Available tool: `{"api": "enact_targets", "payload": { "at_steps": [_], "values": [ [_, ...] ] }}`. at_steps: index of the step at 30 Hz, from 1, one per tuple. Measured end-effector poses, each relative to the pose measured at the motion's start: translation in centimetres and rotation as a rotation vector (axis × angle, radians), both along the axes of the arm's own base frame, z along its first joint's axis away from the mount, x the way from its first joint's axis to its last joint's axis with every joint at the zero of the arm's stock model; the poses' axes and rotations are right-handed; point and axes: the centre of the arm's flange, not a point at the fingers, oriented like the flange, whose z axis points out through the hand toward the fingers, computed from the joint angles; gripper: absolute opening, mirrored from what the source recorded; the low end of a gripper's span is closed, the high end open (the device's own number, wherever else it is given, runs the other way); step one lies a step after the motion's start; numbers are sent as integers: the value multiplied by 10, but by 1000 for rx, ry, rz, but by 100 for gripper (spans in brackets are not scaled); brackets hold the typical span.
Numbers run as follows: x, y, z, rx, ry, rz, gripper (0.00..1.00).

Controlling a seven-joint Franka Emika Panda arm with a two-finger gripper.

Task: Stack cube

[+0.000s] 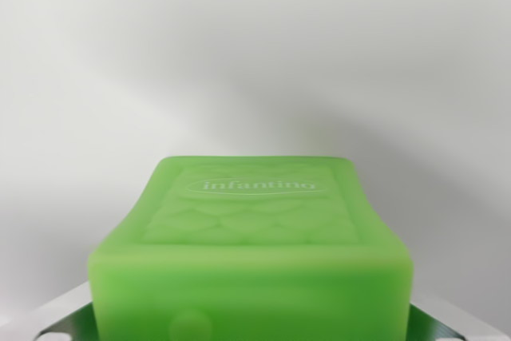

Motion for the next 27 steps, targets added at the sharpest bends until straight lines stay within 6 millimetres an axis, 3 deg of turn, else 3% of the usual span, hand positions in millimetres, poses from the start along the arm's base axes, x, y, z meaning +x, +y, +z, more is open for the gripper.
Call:
{"api": "enact_targets", "payload": {
  "at_steps": [15, 27],
  "values": [
    [0, 0, 1, 0, 0, 0, 0],
    [1, 0, 17, 0, -4, 1, 0]
  ]
}}
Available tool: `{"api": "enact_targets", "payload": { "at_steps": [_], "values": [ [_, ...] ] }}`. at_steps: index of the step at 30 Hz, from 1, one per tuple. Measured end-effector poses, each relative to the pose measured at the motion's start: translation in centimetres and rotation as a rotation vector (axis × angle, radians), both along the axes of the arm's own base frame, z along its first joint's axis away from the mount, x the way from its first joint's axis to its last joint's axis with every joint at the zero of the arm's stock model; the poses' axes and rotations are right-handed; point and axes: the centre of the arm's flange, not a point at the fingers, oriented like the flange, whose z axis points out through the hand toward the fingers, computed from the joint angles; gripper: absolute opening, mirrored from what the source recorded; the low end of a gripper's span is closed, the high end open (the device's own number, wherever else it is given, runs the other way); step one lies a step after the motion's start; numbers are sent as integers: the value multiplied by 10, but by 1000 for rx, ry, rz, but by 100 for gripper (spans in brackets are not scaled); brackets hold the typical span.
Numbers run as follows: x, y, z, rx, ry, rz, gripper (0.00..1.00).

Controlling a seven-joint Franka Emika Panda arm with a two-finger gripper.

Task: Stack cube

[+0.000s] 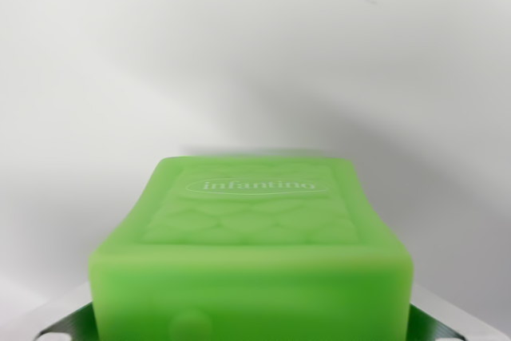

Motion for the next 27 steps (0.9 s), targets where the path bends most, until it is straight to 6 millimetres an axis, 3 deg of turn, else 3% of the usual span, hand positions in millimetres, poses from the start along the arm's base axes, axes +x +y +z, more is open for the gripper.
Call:
{"api": "enact_targets", "payload": {
  "at_steps": [27],
  "values": [
    [1, 0, 71, 1, -10, -6, 0]
  ]
}}
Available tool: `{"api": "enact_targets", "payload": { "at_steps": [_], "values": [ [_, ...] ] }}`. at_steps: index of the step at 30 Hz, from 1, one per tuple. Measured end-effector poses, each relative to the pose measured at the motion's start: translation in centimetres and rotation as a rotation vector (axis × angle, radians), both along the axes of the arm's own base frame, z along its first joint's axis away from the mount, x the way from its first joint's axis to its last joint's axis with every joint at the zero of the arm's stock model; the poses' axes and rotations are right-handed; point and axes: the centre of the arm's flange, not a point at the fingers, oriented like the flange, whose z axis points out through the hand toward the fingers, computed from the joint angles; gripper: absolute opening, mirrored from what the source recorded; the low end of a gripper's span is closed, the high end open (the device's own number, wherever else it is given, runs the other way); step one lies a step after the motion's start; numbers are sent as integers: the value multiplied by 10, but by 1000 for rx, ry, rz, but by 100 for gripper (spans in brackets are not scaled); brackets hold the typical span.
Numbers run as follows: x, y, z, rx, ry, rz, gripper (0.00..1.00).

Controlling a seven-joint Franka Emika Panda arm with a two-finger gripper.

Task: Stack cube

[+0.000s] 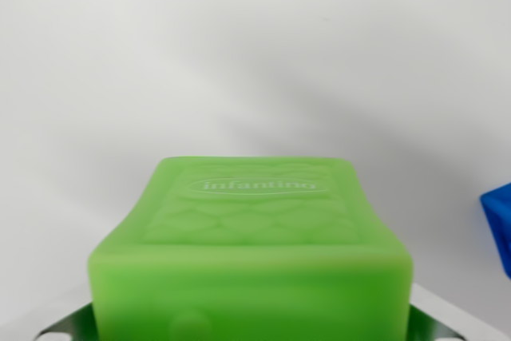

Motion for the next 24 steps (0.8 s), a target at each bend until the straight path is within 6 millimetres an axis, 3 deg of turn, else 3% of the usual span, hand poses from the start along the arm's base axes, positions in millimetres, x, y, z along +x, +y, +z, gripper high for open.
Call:
{"api": "enact_targets", "payload": {
  "at_steps": [24],
  "values": [
    [8, -27, 9, -1, 7, -181, 0]
  ]
}}
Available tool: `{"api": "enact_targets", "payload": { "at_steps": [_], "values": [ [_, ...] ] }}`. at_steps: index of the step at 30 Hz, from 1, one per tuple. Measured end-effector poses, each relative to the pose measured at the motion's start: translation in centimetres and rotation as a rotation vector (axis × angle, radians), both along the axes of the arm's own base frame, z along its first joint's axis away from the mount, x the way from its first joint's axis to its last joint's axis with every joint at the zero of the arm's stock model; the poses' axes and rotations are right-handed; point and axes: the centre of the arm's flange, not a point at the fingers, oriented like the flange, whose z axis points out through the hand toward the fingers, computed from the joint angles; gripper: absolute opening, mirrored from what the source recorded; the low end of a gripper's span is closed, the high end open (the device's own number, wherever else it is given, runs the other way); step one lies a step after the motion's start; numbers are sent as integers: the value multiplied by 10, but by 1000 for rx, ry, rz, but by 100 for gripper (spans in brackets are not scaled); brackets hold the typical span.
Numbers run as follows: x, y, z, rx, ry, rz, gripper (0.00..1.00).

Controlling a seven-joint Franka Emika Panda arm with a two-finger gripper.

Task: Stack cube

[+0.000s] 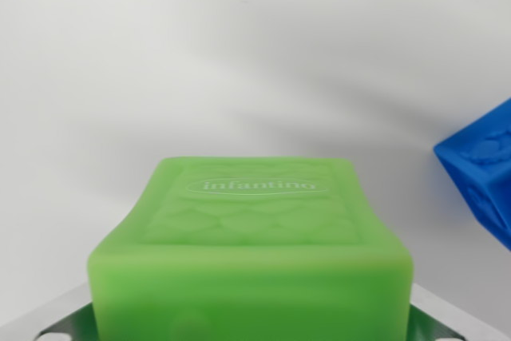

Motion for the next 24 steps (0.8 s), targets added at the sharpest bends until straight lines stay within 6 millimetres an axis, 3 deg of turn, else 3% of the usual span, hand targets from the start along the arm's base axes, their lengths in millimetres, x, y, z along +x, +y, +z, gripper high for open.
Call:
{"api": "enact_targets", "payload": {
  "at_steps": [24],
  "values": [
    [10, -27, 13, 0, 0, -192, 0]
  ]
}}
